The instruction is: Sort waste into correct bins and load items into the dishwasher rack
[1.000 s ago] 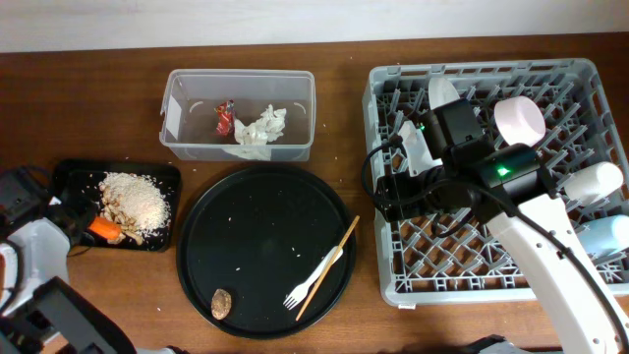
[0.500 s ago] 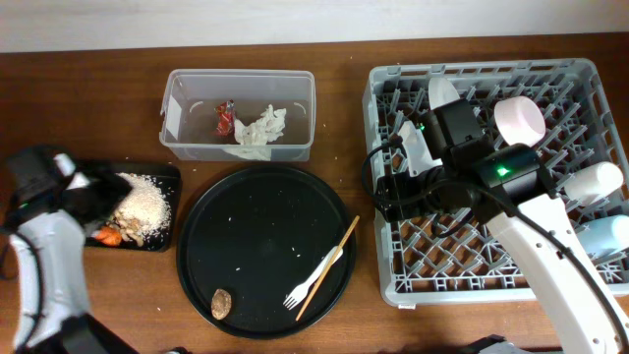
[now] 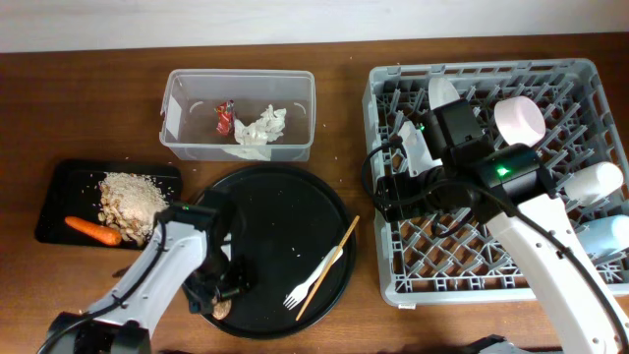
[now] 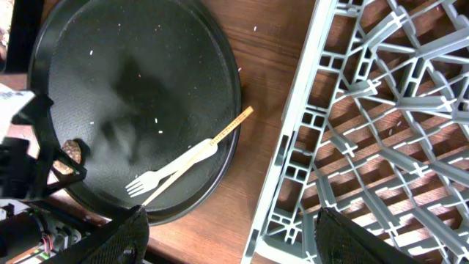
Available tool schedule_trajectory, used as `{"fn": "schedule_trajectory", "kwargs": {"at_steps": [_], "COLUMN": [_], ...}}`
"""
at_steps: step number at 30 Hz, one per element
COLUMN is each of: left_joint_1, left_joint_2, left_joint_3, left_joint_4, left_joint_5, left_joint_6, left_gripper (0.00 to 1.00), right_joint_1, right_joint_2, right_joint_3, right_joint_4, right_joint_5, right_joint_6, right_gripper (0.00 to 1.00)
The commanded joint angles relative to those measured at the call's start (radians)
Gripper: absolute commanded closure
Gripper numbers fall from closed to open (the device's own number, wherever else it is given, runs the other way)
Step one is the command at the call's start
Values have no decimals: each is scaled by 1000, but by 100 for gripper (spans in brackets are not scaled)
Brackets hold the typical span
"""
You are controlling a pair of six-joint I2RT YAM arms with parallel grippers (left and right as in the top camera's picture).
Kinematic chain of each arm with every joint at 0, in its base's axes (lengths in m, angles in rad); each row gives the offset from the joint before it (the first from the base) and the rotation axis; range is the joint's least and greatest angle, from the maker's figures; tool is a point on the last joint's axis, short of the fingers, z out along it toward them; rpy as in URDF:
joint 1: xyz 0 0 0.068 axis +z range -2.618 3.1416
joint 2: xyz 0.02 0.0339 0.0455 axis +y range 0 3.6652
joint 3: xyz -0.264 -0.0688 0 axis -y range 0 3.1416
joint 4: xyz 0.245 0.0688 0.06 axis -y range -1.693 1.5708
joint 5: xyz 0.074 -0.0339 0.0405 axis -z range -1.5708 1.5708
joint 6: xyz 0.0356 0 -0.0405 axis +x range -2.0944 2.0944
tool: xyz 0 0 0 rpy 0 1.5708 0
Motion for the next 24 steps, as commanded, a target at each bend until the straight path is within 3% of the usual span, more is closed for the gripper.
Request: {"fn": "schedule_trajectory", "kwargs": {"at_steps": [1,4,6,11,17,19,22,24], "left_joint_1": [-4,-5,-5,-5,-4,-5,-5,-3], "left_joint_2": [-6,-6,-6,-6,-6,-6,-6,-6], "left_joint_3": [-60,-72,-82,-127,-127,-127,-126,-114], "left_joint_4": [24,79,140,171,182,196,217,227], "left_joint_5": [-80,-97,-106,-84,-84,-84,-76,-76], "left_joint_6": [-72,-72,-72,-76,-76,-76,-76,-76], "left_gripper": [18,19,27,29,61,62,78,80], "right_joint_1": [5,5,5,5,5,5,5,5], "right_joint_2": [3,3,3,3,3,3,3,3], "right_joint_3": [2,2,2,2,2,2,2,2], "right_joint_4": [0,0,0,-3,-4,-4,-4,-4], "right_joint_5": [5,5,5,5,5,5,5,5], "right_joint_6": [-4,-4,-4,-4,-4,-4,-4,-4], "right_gripper": [23,23,23,24,24,24,24,24]}}
